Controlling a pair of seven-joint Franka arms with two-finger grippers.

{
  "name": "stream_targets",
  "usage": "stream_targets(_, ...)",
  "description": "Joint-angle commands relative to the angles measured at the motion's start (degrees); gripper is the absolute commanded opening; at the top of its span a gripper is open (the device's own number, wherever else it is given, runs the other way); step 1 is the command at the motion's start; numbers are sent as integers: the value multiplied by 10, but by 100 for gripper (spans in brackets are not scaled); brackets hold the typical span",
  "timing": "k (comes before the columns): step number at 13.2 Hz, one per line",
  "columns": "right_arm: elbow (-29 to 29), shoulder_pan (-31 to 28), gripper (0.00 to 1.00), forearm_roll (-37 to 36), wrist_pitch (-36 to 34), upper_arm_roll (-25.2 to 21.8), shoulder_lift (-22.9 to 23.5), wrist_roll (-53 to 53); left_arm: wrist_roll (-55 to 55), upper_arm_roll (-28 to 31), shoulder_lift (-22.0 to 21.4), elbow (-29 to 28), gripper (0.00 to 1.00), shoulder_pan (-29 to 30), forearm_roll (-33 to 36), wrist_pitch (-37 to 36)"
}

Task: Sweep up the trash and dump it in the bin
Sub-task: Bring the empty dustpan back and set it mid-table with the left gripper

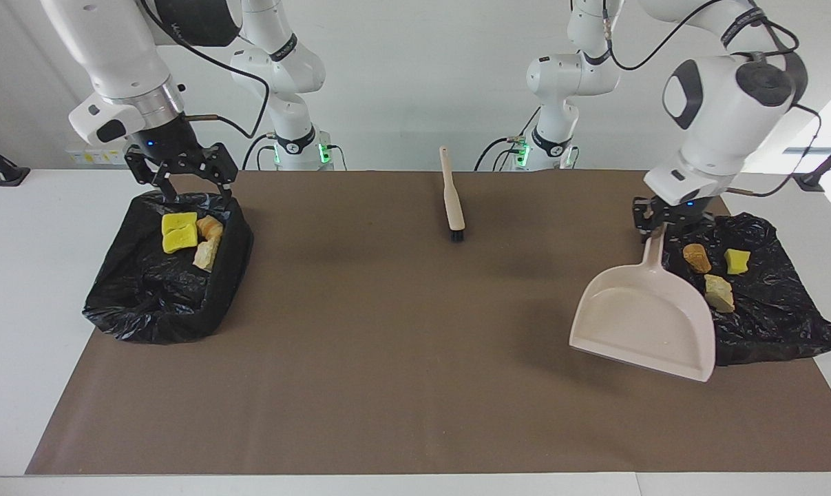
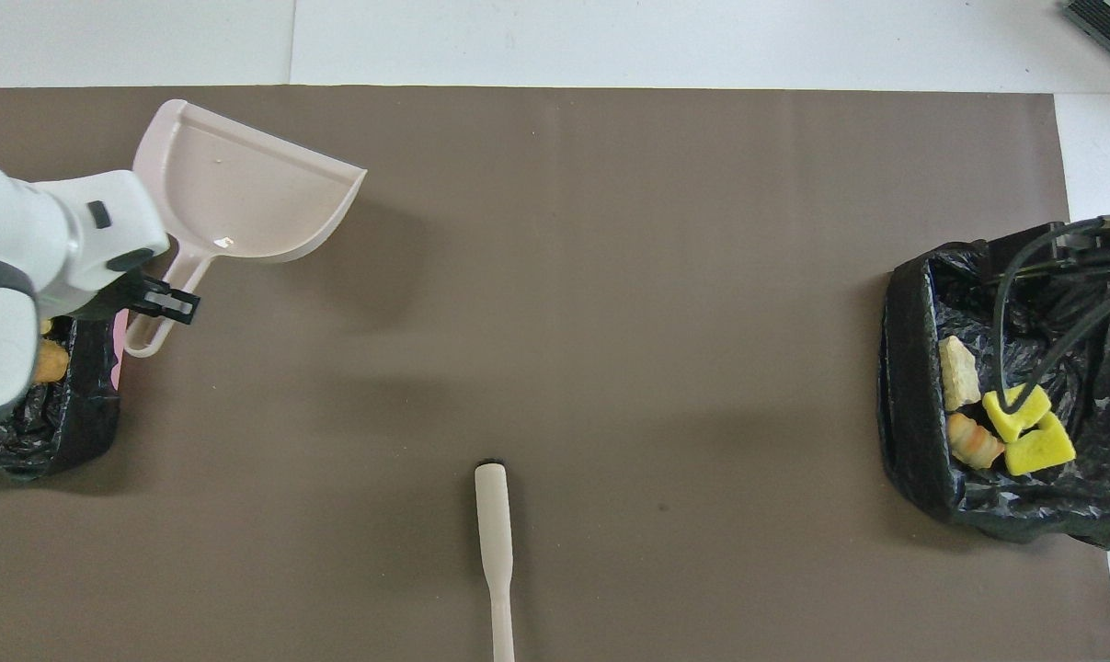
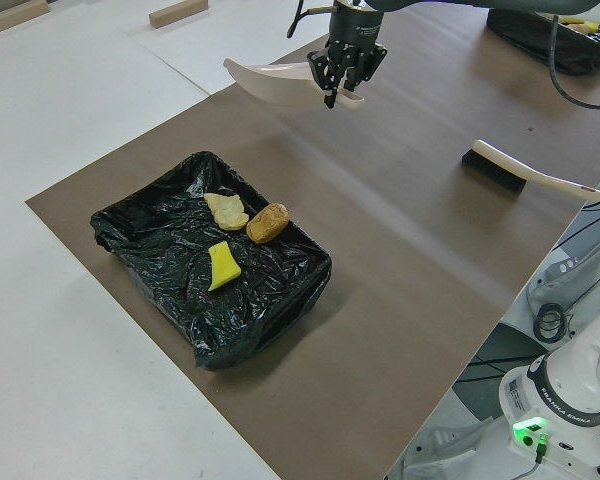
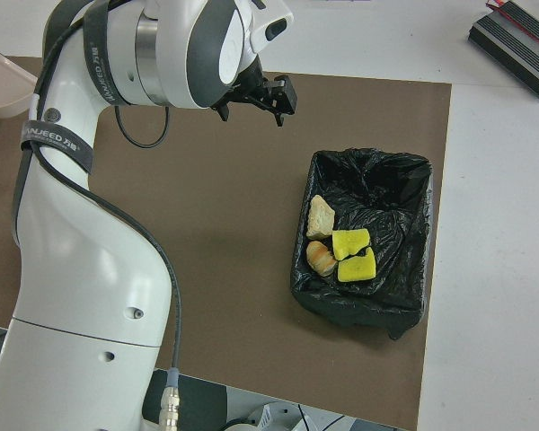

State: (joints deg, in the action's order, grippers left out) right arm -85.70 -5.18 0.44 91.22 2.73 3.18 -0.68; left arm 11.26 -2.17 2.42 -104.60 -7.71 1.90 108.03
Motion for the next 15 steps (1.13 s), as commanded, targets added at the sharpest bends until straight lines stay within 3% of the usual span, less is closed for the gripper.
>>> stream_targets(1, -3, -1, 100, -4, -2, -18, -2, -10, -75, 14, -18, -40, 0, -55, -37, 47)
stream_targets(3, -4, -3, 100, 1, -3, -19, -3, -11, -160, 14, -2, -40, 0, -110, -45, 57)
stream_targets(5, -4, -3, 100, 1, -5, -19, -4, -10, -256, 14, 55, -32, 0, -177, -45, 128)
stream_targets(7, -3, -2, 100, 1, -8, -18, -4, -5, -322, 14, 79, -32, 0, -214, -46, 163)
stream_targets(11, -4, -2, 100, 0, -10, -18, -5, 1, -351, 14, 105, -38, 0, -259, -62, 197)
stream_targets(15, -6, -1, 100, -2, -13, -18, -6, -1, -360, 13, 104, -42, 0, -286, -78, 201)
